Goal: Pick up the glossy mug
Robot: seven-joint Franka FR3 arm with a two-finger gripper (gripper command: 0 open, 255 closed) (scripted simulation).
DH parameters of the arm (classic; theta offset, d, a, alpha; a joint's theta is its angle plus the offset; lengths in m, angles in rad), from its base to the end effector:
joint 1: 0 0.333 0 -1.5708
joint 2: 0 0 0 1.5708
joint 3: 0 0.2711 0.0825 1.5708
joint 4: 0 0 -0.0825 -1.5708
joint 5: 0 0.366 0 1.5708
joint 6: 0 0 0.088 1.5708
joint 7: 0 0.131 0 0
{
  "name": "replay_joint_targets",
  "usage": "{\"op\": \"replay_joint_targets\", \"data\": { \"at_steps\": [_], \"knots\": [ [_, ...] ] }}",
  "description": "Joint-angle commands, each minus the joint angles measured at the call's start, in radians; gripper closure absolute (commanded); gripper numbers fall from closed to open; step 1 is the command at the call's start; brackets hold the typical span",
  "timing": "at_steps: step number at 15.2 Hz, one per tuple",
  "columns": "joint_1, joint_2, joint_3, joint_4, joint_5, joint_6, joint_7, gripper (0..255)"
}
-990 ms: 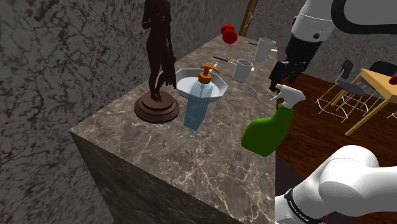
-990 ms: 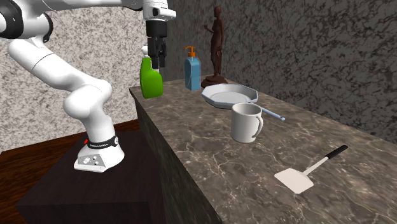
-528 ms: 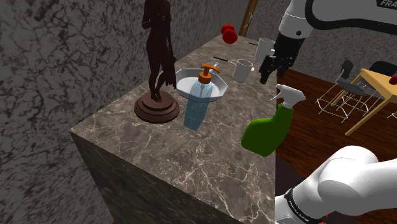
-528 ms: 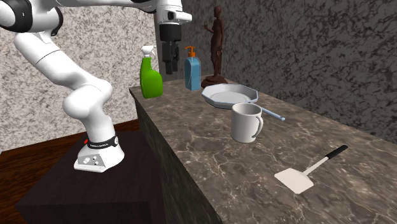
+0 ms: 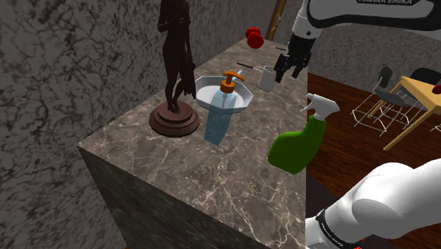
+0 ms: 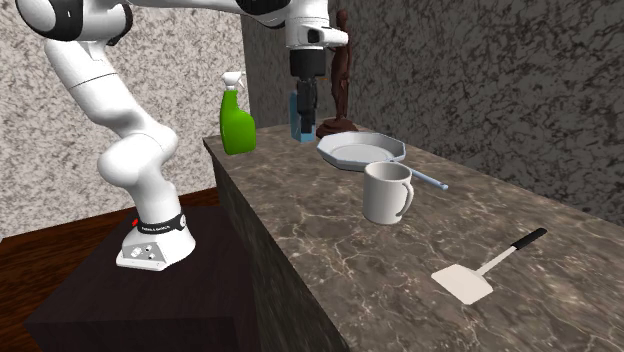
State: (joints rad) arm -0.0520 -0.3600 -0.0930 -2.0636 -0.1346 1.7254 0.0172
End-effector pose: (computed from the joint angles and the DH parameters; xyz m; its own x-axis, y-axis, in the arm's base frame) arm 0.4393 -0.0834 0.5198 0.9905 -0.1357 0.0214 -0.1372 -0.9855 0.1001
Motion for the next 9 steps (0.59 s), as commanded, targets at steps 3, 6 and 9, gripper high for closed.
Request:
{"op": "replay_joint_targets", "data": {
  "at_steps": [3, 6, 9],
  "knots": [
    [-0.011, 0.141, -0.038, 0.111, 0.019, 0.041, -0.045, 0],
    [-0.022, 0.252, -0.063, 0.210, 0.044, 0.058, -0.083, 0],
    [-0.037, 0.368, -0.085, 0.324, 0.075, 0.064, -0.122, 0]
  ]
}}
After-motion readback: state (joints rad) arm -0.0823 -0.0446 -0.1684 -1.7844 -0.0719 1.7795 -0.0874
